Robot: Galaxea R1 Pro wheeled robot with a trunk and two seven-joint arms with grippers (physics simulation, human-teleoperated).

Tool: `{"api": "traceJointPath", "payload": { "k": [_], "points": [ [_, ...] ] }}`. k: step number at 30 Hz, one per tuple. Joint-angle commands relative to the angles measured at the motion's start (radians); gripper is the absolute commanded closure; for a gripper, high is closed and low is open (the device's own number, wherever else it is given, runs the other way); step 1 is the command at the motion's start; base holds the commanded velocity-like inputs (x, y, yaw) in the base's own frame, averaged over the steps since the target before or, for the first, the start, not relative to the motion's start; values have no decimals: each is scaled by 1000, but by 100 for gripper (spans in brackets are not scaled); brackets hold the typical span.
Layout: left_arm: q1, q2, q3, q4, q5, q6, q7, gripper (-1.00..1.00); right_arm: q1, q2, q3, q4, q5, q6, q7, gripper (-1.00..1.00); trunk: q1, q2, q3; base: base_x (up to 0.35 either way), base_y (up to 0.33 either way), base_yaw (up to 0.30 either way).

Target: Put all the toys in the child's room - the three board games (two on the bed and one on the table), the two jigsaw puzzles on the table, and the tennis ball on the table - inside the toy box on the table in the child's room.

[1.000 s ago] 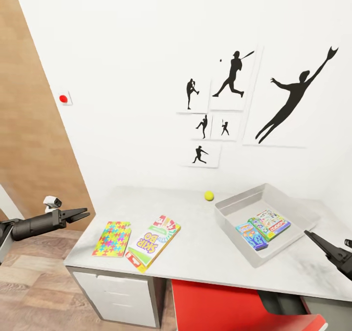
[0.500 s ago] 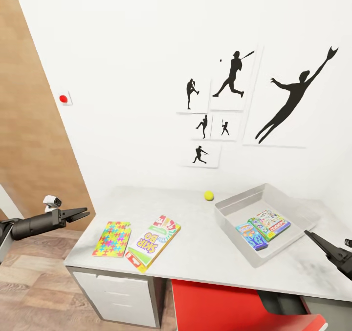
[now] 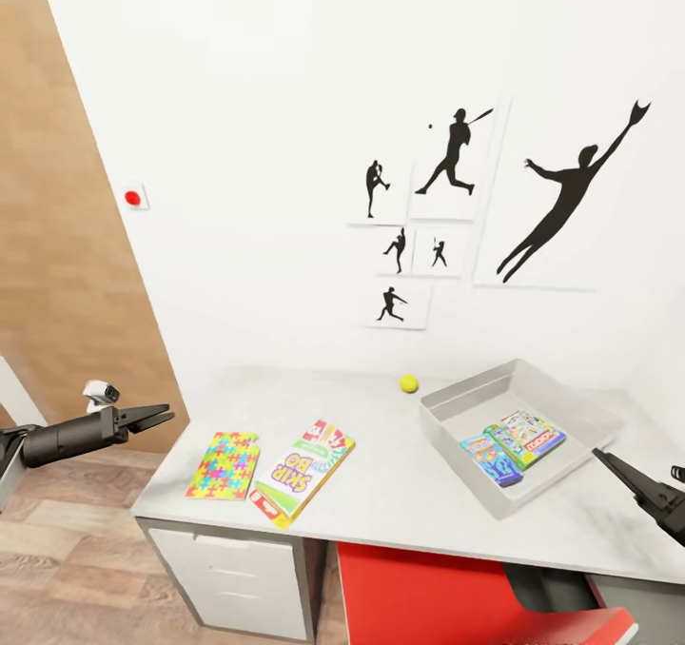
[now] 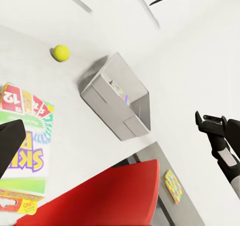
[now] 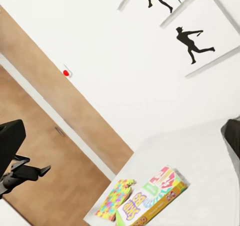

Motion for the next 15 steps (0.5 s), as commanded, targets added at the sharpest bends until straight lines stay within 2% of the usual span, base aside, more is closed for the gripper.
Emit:
{"api": "traceJointPath", "payload": {
  "k": [1,9,15],
  "points": [
    [-1,0,0,0,0,11,-4,-100,-1,0,-1,0,-2,10,3,-100,1,-2,-1,-39,66,0],
    [-1,2,0,0,0,10,-4,-100,-1,1,-1,0,-1,10,2,-100,1,-2,12,-17,43,0],
    [-1,1,1,0,0,10,-4,-100,-1,0,-1,1,1,10,2,-100,1,-2,21,-66,193,24]
  ]
}}
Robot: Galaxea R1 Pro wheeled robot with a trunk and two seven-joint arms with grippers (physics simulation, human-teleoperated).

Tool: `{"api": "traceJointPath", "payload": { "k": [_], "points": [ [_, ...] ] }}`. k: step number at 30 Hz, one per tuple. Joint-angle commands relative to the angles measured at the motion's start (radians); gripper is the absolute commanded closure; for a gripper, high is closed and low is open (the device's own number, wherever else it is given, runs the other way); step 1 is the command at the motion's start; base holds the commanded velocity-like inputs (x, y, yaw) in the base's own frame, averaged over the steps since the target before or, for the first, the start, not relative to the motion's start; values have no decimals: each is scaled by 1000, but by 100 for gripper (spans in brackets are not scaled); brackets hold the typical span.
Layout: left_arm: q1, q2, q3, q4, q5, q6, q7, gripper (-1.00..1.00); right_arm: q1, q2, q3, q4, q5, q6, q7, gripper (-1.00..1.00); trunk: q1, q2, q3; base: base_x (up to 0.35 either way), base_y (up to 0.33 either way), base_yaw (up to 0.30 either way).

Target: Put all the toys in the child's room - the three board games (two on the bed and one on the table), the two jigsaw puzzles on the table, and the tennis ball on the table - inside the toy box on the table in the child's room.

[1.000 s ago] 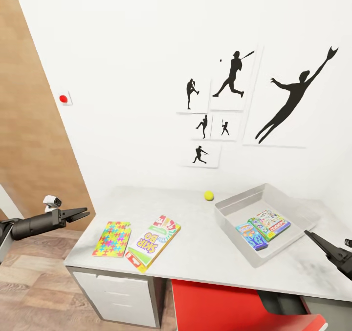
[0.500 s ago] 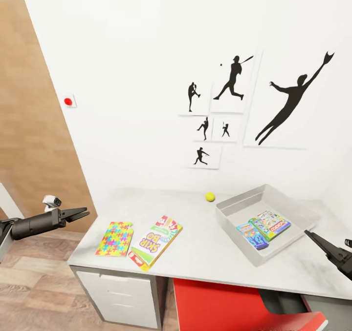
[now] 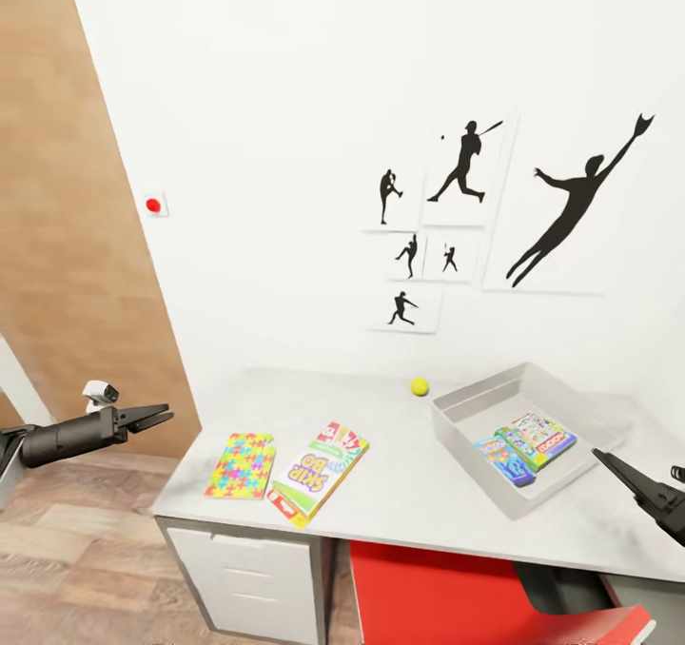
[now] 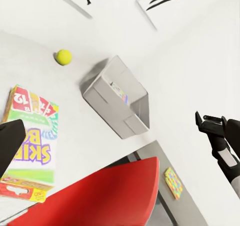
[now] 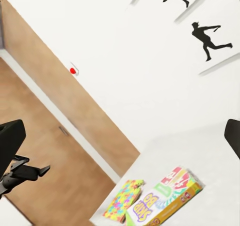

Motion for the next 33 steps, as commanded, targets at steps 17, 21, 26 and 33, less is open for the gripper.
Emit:
{"api": "traceJointPath", "payload": {
  "k": [17,21,26,33],
  "points": [
    [-1,1,-1,0,-1,10,-4,-100,-1,0,-2,0,0,11,1,-100,1,-2,12,-85,265,211],
    [-1,1,-1,0,0,11,-4,-100,-1,0,-2,-1,0,11,1,-100,1,-2,15,-16,280,250],
    [-1,2,-1,0,1,11,-4,-100,-1,0,-2,0,0,10,1,-100,1,-2,19,-5,283,253],
    [-1,2,0,0,1,11,-4,-100,-1,0,-2,-1,1,10,1,-100,1,-2,25,6,285,253]
  ]
}}
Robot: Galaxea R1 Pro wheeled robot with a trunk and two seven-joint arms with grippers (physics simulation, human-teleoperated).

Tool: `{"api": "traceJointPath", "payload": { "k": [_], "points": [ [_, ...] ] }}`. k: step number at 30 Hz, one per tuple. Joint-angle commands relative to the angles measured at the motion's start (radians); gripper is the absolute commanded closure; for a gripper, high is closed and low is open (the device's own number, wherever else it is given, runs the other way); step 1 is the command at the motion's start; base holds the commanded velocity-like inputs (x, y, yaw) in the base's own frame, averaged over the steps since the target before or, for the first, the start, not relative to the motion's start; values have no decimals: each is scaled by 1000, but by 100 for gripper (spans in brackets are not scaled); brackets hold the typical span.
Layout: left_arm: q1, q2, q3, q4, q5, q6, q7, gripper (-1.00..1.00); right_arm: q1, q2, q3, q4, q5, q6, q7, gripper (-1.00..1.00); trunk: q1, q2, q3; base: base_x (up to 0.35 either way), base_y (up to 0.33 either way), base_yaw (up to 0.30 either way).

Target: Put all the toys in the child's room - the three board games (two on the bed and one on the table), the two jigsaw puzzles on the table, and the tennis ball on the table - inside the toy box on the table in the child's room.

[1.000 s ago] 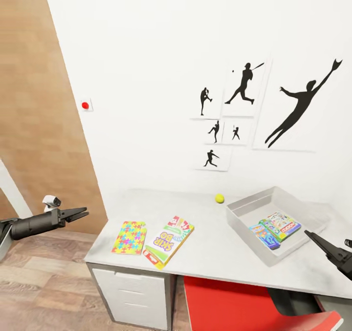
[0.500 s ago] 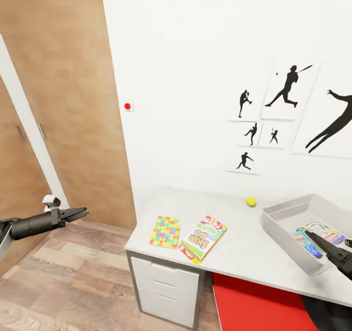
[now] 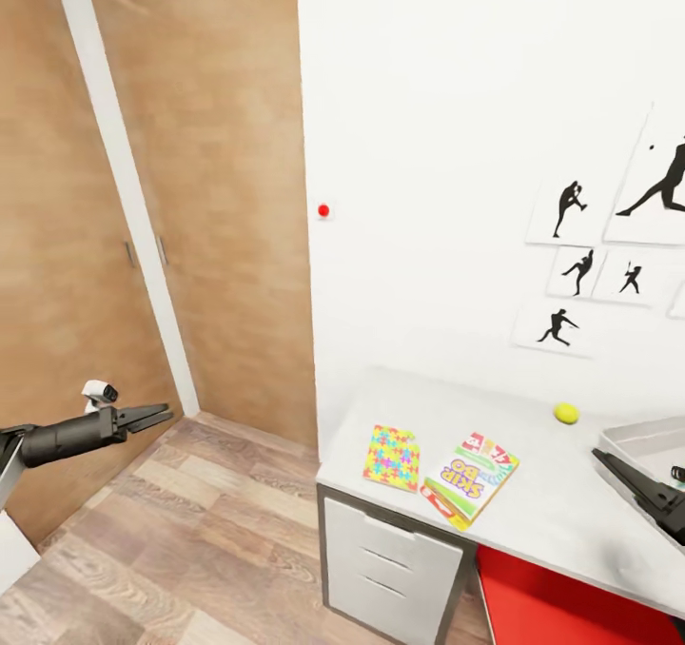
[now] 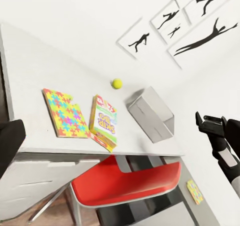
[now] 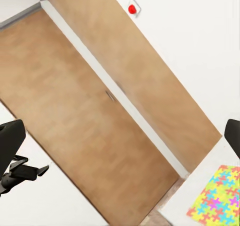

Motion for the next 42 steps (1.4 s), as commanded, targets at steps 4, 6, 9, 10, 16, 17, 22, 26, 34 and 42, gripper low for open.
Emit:
{"api": "traceJointPath", "payload": {
  "k": [4,6,9,10,16,17,22,26,34,42],
  "points": [
    [-1,0,0,1,0,11,-4,-100,-1,1,0,0,0,10,2,-100,1,-2,1,99,274,253],
    [-1,0,0,1,0,11,-4,-100,-1,1,0,0,0,10,2,-100,1,-2,2,177,250,257],
    [-1,0,0,1,0,11,-4,-100,-1,1,1,0,1,10,1,-100,1,-2,4,224,236,266],
    [-1,0,0,1,0,11,-4,-100,-1,1,1,0,1,10,1,-100,1,-2,4,242,229,268],
    [-1,0,0,1,0,11,-4,-100,-2,2,1,0,2,10,-13,-100,1,-2,8,270,207,272],
    [-1,0,0,1,0,11,-4,-100,-1,2,1,0,2,10,-16,-100,1,-2,8,282,194,275],
    [-1,0,0,1,0,11,-4,-100,-2,2,1,1,1,10,-25,-100,1,-2,9,242,210,166],
    [-1,0,0,1,-1,11,-4,-100,-2,2,1,2,1,10,-27,-100,1,-2,10,219,164,41],
    [-1,-1,0,0,-1,11,-4,-100,-2,2,1,2,2,10,-28,-100,1,-2,10,115,-20,5],
    [-1,-1,0,1,0,11,-4,-100,-2,2,3,-9,4,12,-106,-100,1,-2,10,11,-5,0]
  ]
}}
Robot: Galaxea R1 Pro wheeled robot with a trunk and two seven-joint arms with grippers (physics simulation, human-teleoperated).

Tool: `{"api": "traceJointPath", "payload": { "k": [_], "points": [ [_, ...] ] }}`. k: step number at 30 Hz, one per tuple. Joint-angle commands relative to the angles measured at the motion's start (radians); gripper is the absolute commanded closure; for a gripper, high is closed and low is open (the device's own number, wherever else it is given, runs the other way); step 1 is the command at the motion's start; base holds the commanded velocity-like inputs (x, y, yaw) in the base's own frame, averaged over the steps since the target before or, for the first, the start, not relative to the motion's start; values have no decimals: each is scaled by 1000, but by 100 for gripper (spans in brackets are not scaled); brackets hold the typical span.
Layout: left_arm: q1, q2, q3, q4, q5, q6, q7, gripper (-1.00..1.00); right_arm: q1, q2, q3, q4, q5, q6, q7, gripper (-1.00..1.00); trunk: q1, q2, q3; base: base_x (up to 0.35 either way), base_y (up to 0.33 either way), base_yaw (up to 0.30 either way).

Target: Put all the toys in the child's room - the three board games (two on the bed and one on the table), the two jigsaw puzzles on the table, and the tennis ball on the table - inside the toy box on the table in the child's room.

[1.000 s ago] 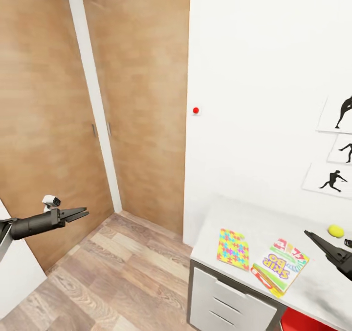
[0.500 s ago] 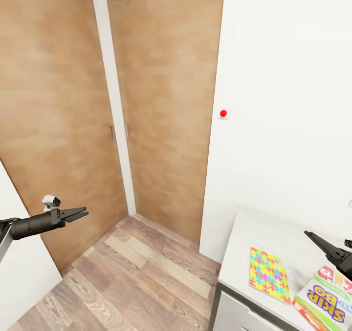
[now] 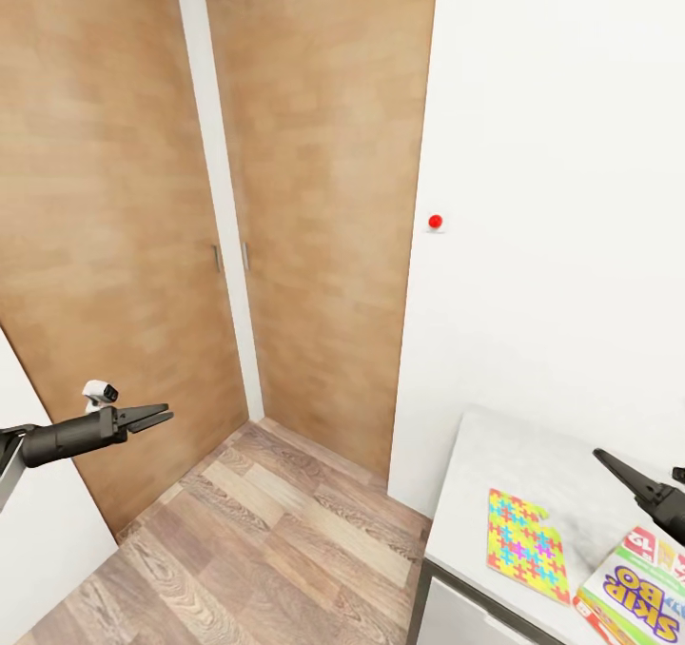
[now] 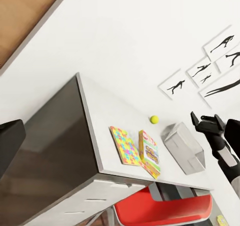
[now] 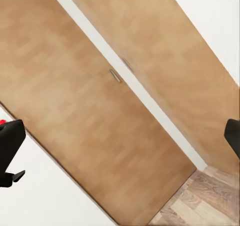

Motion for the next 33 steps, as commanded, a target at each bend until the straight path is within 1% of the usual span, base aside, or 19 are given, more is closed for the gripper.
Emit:
{"api": "traceJointPath", "payload": {
  "k": [1,5,8,9,10,11,13,14,16,17,18,19,21,23,26,27,29,31,33],
  "points": [
    [0,0,0,0,-1,11,-4,-100,-1,0,0,-2,-2,10,-20,-100,1,-2,-2,2,-41,0],
    [0,-1,-1,0,0,11,-4,-100,0,4,6,-50,-3,27,-165,-100,1,-2,-2,1,-165,0],
    [0,-2,-1,0,-1,10,-4,-100,-1,26,28,-91,0,61,-276,-100,1,-2,-2,0,-241,0],
    [-1,-3,-2,0,-1,10,-4,-100,-5,43,53,-106,5,92,-349,-100,1,-2,-2,0,-172,0],
    [-1,-4,-3,0,-1,10,-4,-100,-7,50,69,-115,7,111,-390,-100,1,-2,-2,0,-138,0],
    [0,-6,-4,-1,-2,10,-4,-100,-15,59,101,-141,11,161,-478,-100,1,-2,-2,0,-88,0],
    [-1,-8,-5,-1,-3,10,-4,-100,-30,66,134,-175,13,220,-572,-100,1,-2,-2,0,-64,0],
    [0,-10,-6,-1,-4,10,-4,-100,-48,72,163,-205,15,278,-669,-100,1,-2,-2,0,-36,0],
    [-1,-11,-6,-1,-5,10,-4,-100,-69,77,190,-226,15,326,-767,-100,1,-2,-2,0,-26,0],
    [-1,-12,-7,-1,-6,9,-4,-100,-94,81,216,-239,14,357,-863,-100,1,-2,-2,0,-15,0],
    [-1,-12,-8,-2,-6,9,-4,-100,-108,83,229,-244,13,369,-910,-100,1,-2,-2,0,-12,0],
    [0,-13,-8,-2,-7,8,-4,-100,-133,85,257,-249,12,386,-998,-100,1,-2,-2,0,-8,0],
    [-1,-14,-9,-2,-9,9,-4,-100,-156,86,285,-245,11,397,-1077,-100,1,-2,-2,0,-5,0],
    [-1,-28,-12,-3,-11,10,-4,-100,-204,86,350,-196,10,405,-1217,-100,1,-2,-2,0,-3,0],
    [-2,-43,-14,-4,-13,13,27,-100,-241,86,414,-137,11,405,-1294,-100,1,-2,-2,0,-1,0],
    [-3,-51,-16,-4,-13,14,68,-100,-251,85,441,-117,10,405,-1314,-100,1,-2,-2,0,0,0],
    [-5,-60,-17,-4,-14,15,118,-100,-257,83,460,-106,8,405,-1326,-100,1,-2,-2,0,0,0],
    [-8,-78,-18,-4,-14,18,238,-100,-259,79,477,-95,6,405,-1340,-100,1,-2,-2,0,0,0],
    [-10,-88,-19,-4,-13,20,323,-100,-258,77,484,-87,8,405,-1347,-100,1,-2,-3,0,0,-7]
  ]
}}
